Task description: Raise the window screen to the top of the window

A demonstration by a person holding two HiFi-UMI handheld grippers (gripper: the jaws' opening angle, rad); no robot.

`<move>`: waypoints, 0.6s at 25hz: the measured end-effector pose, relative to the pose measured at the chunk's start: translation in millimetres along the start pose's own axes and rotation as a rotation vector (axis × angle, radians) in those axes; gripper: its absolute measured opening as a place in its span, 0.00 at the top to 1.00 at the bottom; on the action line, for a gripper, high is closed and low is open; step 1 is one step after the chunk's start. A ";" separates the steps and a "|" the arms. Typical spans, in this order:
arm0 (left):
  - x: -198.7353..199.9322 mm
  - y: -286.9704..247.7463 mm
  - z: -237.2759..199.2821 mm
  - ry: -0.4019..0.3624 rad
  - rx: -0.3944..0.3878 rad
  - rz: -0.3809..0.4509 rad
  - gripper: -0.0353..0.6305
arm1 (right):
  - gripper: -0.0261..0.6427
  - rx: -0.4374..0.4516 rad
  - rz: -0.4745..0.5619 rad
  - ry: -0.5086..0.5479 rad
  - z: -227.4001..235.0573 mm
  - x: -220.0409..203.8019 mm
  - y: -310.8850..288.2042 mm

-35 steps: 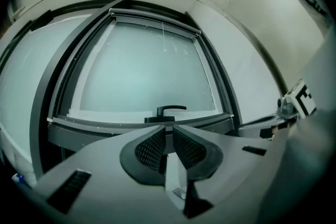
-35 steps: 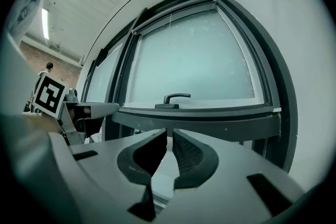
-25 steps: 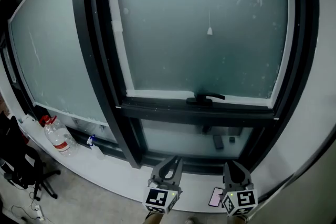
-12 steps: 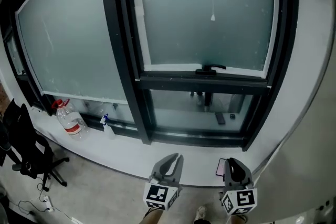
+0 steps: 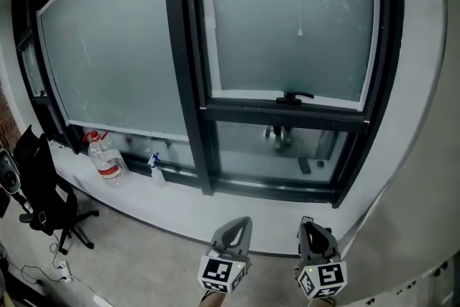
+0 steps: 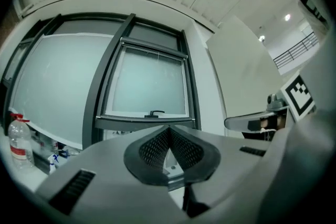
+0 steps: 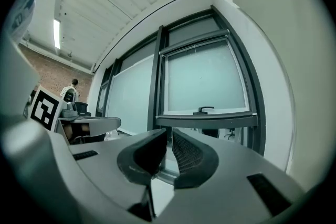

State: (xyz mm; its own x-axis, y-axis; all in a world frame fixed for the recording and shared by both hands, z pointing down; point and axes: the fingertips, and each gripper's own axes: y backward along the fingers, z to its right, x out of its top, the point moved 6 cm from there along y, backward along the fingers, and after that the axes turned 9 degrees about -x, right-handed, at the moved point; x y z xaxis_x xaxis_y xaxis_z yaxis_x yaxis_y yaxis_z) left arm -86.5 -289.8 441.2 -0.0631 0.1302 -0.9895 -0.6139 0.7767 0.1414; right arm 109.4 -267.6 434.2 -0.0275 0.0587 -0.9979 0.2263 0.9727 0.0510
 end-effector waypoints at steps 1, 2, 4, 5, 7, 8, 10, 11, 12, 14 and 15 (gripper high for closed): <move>0.1 6.1 2.9 -0.001 0.007 0.000 0.94 | 0.90 0.007 0.001 0.003 -2.1 0.0 5.7; 0.4 11.7 5.9 -0.003 0.016 -0.001 0.94 | 0.90 0.010 0.001 0.002 -3.5 -0.1 12.1; 1.7 21.2 13.8 -0.003 0.032 -0.006 0.94 | 0.90 0.010 0.003 -0.010 -4.2 0.1 27.2; 3.2 25.3 20.0 -0.004 0.037 -0.012 0.94 | 0.90 0.011 0.005 -0.018 -3.3 0.9 36.1; 6.0 34.6 38.5 -0.008 0.043 -0.029 0.94 | 0.90 0.016 0.006 -0.030 1.3 1.8 57.6; 6.1 39.6 49.1 -0.007 0.044 -0.038 0.94 | 0.90 0.016 0.007 -0.038 4.7 1.3 69.1; 5.6 46.5 67.4 0.000 0.049 -0.058 0.94 | 0.90 0.014 0.007 -0.069 12.5 -0.8 88.8; 6.2 48.0 75.6 0.005 0.051 -0.062 0.94 | 0.90 0.013 0.003 -0.087 16.6 -2.0 96.8; 7.5 48.9 84.2 0.013 0.052 -0.058 0.94 | 0.90 0.011 -0.005 -0.096 20.7 -3.4 104.4; 12.5 50.4 101.8 0.023 0.046 -0.037 0.94 | 0.90 0.007 -0.023 -0.091 27.7 -5.1 117.9; 15.8 51.5 109.9 0.018 0.038 -0.030 0.94 | 0.90 0.004 -0.028 -0.090 30.5 -5.5 123.8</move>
State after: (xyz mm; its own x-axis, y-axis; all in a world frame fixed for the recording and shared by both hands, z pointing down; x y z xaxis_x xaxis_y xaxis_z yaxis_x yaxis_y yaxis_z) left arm -32.7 -180.0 436.2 -0.0594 0.0963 -0.9936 -0.5853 0.8029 0.1128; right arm 167.2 -154.3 444.7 0.0539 0.0112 -0.9985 0.2302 0.9729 0.0233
